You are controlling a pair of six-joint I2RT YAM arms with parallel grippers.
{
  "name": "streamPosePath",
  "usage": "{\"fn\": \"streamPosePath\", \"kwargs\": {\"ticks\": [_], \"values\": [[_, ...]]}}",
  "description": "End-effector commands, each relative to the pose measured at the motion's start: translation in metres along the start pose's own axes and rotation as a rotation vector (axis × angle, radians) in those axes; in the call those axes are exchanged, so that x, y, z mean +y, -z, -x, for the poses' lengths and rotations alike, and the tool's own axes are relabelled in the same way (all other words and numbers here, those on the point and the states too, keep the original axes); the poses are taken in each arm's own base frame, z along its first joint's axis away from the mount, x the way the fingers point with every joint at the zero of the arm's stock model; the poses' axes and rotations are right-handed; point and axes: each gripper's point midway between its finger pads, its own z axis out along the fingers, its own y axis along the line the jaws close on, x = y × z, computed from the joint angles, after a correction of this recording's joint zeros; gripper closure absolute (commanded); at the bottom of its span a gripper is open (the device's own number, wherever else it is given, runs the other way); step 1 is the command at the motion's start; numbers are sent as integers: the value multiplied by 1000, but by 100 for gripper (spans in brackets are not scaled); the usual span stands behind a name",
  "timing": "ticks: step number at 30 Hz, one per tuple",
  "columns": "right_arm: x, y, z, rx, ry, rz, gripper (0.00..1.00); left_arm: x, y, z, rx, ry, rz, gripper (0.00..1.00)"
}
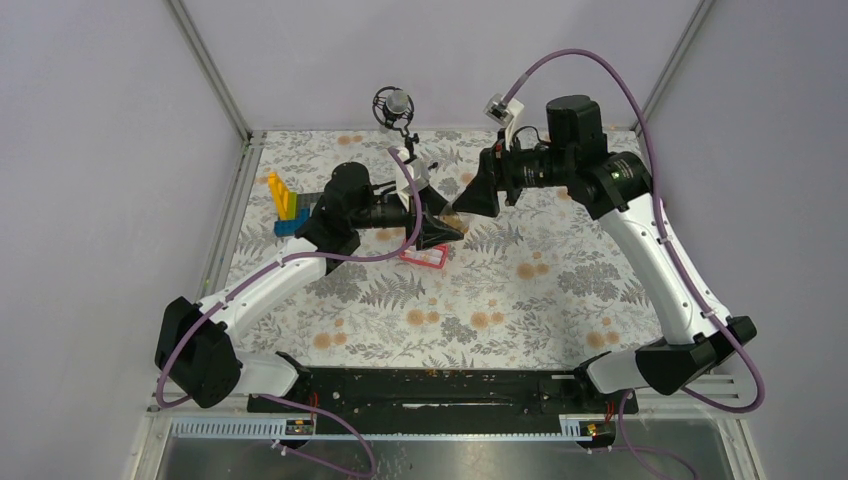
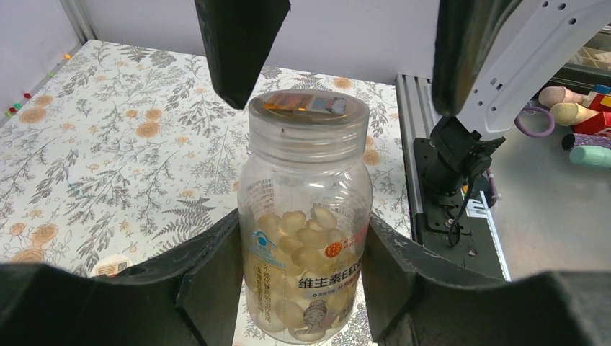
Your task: Sort the pills into containers
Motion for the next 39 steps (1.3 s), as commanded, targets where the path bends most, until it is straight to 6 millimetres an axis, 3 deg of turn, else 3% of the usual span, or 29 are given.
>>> {"fn": "streamPosePath", "kwargs": {"ticks": [1, 6, 11, 13, 15, 17, 20, 26, 29, 32, 35, 39], "values": [[9, 0, -5, 28, 58, 63, 25, -12, 0, 37, -73, -107, -55, 100], [-13, -11, -8, 45, 57, -46, 32, -14, 1, 38, -73, -108, -60, 100], [-52, -22, 3, -3, -41, -276, 44, -14, 2, 37, -77, -112, -54, 100], [-64, -22, 11, -51, -100, -347, 44, -13, 2, 38, -80, -112, -50, 100], [-69, -22, 18, -87, -139, -380, 38, -13, 2, 38, -80, -112, -47, 100], [-66, -20, 22, -105, -164, -385, 28, -12, 2, 37, -77, -109, -43, 100], [-45, -20, 24, -96, -134, -276, 18, -10, 2, 34, -71, -105, -35, 100], [-3, -5, 1, -4, 32, -24, 11, -8, 2, 30, -61, -102, -27, 100], [9, 4, -18, 78, 120, 41, 16, -10, 2, 31, -62, -102, -32, 100], [4, 8, -24, 135, 166, 23, 22, -12, 2, 31, -60, -100, -46, 100], [-3, 7, -22, 140, 186, -2, 29, -14, 2, 31, -58, -101, -57, 100], [-14, -3, -8, 82, 128, -59, 48, -12, 2, 30, -48, -96, -51, 100]]}}
